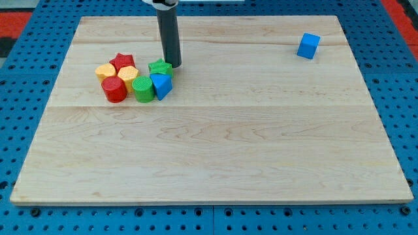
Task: Move the blue cube closer to the green star
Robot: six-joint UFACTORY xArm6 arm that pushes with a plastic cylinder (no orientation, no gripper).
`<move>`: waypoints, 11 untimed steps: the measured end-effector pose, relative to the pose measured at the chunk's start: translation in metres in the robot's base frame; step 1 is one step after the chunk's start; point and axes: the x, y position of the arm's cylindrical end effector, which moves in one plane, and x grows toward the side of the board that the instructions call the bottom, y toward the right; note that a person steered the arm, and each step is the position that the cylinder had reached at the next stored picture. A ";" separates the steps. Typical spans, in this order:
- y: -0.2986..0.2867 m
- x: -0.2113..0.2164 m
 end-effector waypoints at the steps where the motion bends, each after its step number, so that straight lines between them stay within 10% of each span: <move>1: 0.099 0.016; 4: 0.306 -0.025; 6: 0.259 -0.063; 9: 0.269 0.012; 11: 0.157 -0.007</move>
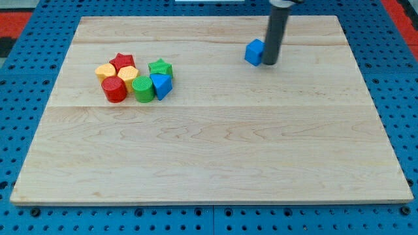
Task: Move the blue cube closer to the green star
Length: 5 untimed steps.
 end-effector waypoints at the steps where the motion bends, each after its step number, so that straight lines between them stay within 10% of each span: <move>1: -0.009 -0.022; 5: -0.099 -0.047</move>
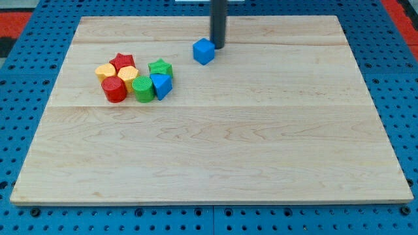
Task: Move the blue cube closer to the green star
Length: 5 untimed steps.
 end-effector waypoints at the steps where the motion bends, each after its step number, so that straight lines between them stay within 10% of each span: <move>1: -0.018 0.014; 4: -0.101 0.025; 5: -0.048 0.021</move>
